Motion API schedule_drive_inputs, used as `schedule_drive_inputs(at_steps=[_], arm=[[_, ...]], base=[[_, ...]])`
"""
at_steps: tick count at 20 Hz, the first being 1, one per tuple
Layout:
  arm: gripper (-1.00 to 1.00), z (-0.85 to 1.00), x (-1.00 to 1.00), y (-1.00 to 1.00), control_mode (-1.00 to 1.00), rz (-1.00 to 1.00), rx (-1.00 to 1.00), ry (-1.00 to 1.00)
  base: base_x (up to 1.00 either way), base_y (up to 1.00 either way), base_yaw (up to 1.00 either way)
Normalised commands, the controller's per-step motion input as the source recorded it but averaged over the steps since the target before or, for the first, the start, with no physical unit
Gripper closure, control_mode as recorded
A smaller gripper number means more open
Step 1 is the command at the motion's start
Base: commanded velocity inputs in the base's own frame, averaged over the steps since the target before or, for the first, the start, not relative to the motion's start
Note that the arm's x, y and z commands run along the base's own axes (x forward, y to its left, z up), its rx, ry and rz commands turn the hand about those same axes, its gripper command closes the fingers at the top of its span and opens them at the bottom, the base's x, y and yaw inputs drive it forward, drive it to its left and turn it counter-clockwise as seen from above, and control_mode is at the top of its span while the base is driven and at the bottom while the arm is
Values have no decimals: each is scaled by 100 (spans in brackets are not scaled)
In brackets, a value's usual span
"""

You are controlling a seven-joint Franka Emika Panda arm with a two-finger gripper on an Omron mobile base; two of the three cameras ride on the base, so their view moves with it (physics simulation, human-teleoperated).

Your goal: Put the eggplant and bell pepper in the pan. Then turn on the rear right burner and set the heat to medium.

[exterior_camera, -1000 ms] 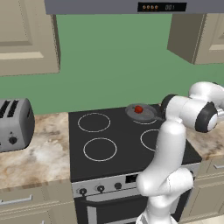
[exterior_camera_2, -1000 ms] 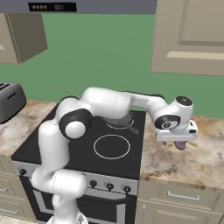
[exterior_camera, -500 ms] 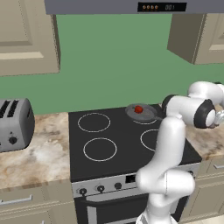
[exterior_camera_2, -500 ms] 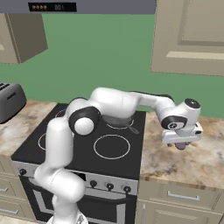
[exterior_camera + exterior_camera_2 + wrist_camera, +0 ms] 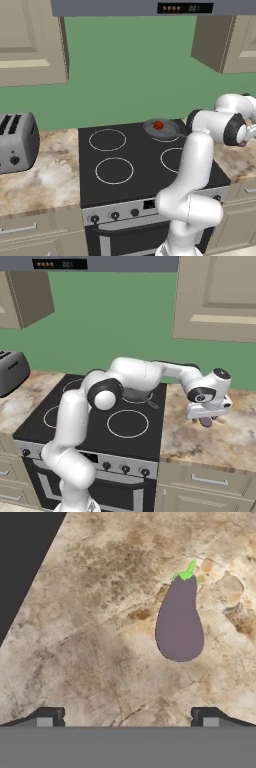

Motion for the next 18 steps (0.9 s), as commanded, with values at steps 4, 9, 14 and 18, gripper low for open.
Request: schedule_drive_inputs(at_steps=[4,9,14,18], arm=[[-100,-20,29,0,-100,0,-2,0],[-100,-19,27,0,-100,0,-2,0],[-100,-21,25,0,-100,0,-2,0],[-100,-21,23,0,-100,0,-1,0]], base=[[0,0,0],[0,0,0],[0,0,0],[0,0,0]])
